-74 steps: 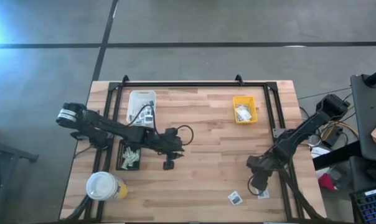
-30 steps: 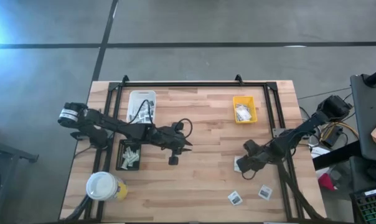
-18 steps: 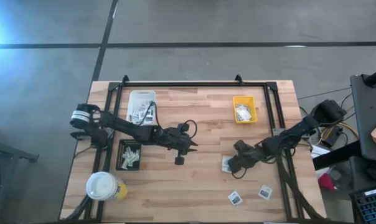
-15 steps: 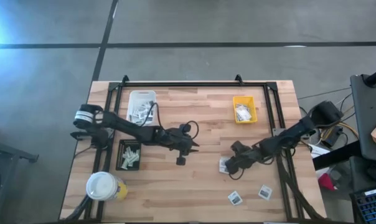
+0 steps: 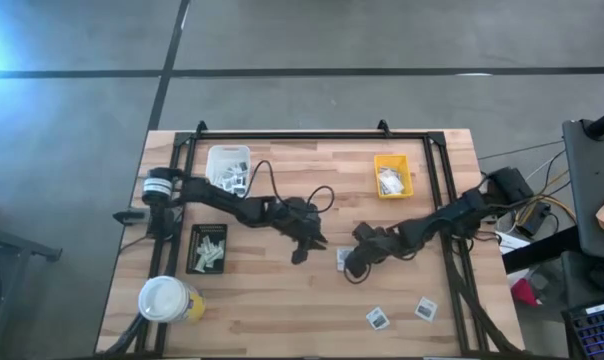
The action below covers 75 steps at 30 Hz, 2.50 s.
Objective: Pick & Place First Aid Supplies
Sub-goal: Put the gray towelette pack into the white bin
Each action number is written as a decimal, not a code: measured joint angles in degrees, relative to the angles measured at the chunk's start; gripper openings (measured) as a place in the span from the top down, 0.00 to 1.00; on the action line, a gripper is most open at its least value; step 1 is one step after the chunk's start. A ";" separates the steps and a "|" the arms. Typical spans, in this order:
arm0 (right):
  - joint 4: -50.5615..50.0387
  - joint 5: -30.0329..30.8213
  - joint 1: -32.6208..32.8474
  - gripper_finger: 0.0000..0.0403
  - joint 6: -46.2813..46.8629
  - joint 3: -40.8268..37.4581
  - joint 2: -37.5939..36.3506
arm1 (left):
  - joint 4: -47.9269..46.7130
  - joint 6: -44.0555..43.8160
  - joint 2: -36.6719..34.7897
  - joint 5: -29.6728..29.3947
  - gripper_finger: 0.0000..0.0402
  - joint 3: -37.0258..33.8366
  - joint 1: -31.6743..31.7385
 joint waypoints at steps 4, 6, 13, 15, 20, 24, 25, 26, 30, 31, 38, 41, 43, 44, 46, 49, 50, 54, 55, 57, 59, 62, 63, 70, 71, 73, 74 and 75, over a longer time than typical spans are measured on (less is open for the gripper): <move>0.12 0.15 -1.13 0.92 -3.40 1.96 2.08 | -0.02 -8.79 2.80 0.98 0.77 1.15 0.55; 0.08 0.17 -1.66 0.92 -5.66 2.90 2.44 | -0.04 -13.28 3.97 0.96 0.77 1.70 0.95; -0.07 1.33 -3.10 0.92 -10.90 4.96 2.79 | 0.02 -22.70 5.00 0.31 0.77 2.03 1.75; 0.10 1.35 -3.32 0.92 -11.65 5.15 3.27 | -0.01 -24.64 5.00 0.15 0.77 1.98 1.90; 1.32 2.83 -3.59 0.92 -13.18 5.77 4.90 | -1.17 -28.66 5.00 -0.05 0.77 1.95 2.28; 5.45 3.98 -3.74 0.92 -15.04 5.77 6.92 | -5.07 -30.16 5.00 -0.75 0.77 1.93 2.31; 6.98 4.20 -3.74 0.92 -15.66 5.77 7.52 | -6.11 -30.30 5.01 -1.46 0.77 1.87 2.31; 8.50 4.30 -3.74 0.92 -16.16 5.79 8.15 | -6.99 -30.34 5.00 -2.77 0.77 1.73 2.31; 12.48 4.30 -3.74 0.92 -17.09 5.79 10.05 | -7.48 -30.92 5.00 -5.56 0.77 1.58 2.39; 12.59 4.28 -3.74 0.92 -17.16 5.83 10.07 | -7.51 -31.27 5.00 -5.58 0.77 1.58 2.43; 12.48 3.80 -3.74 0.92 -17.62 5.84 10.07 | -9.78 -31.21 4.85 -5.17 0.77 1.60 2.64; 12.47 3.54 -3.73 0.92 -17.62 5.84 10.20 | -10.61 -30.83 4.23 -4.82 0.77 1.60 3.06; 12.47 2.99 -3.74 0.92 -17.59 5.84 10.20 | -11.03 -30.16 3.53 -4.87 0.77 1.56 3.58; 12.47 2.99 -3.72 0.92 -17.59 5.84 10.20 | -11.69 -29.97 3.01 -4.94 0.77 1.54 3.85; 12.45 2.99 -3.70 0.92 -17.59 5.84 10.20 | -12.55 -29.88 1.85 -5.01 0.77 1.54 4.26; 12.49 2.94 -3.70 0.92 -17.62 5.84 10.20 | -13.74 -29.96 1.31 -4.02 0.77 1.54 4.40; 12.50 2.93 -3.70 0.92 -17.62 5.84 10.20 | -13.95 -30.28 1.31 -3.24 0.77 1.54 4.36; 13.15 2.89 -3.70 0.92 -19.68 5.76 10.22 | -13.52 -30.62 1.68 -1.21 0.77 1.52 4.36; 13.66 2.78 -3.70 0.92 -20.62 5.75 10.29 | -13.51 -30.61 1.92 -1.19 0.77 1.52 4.36; 14.39 2.61 -3.67 0.92 -22.43 5.72 10.33 | -13.45 -30.10 2.44 -1.21 0.77 1.52 4.36; 14.53 2.63 -3.69 0.92 -23.80 5.71 10.33 | -12.81 -29.73 2.83 -0.91 0.77 1.52 4.40; 14.53 3.05 -4.02 0.92 -24.12 5.71 10.33 | -11.34 -29.67 3.51 1.60 0.77 1.52 4.36; 14.62 3.04 -4.24 0.92 -24.64 5.71 10.33 | -11.14 -29.67 3.76 2.10 0.77 1.52 4.36; 17.54 3.25 -5.09 0.92 -28.81 5.66 10.46 | -11.23 -29.46 4.35 2.50 0.77 1.52 4.39; 17.79 3.37 -5.09 0.92 -29.27 5.66 10.48 | -11.21 -29.41 4.35 2.46 0.77 1.53 4.41; 18.14 3.45 -5.11 0.92 -29.64 5.66 10.48 | -11.23 -29.37 4.35 2.42 0.77 1.53 4.47; 18.16 3.49 -5.14 0.92 -29.62 5.66 10.48 | -11.28 -29.37 4.35 2.42 0.77 1.52 4.47; 18.18 3.63 -5.22 0.92 -29.62 5.66 10.48 | -11.40 -29.36 4.35 2.60 0.77 1.52 4.45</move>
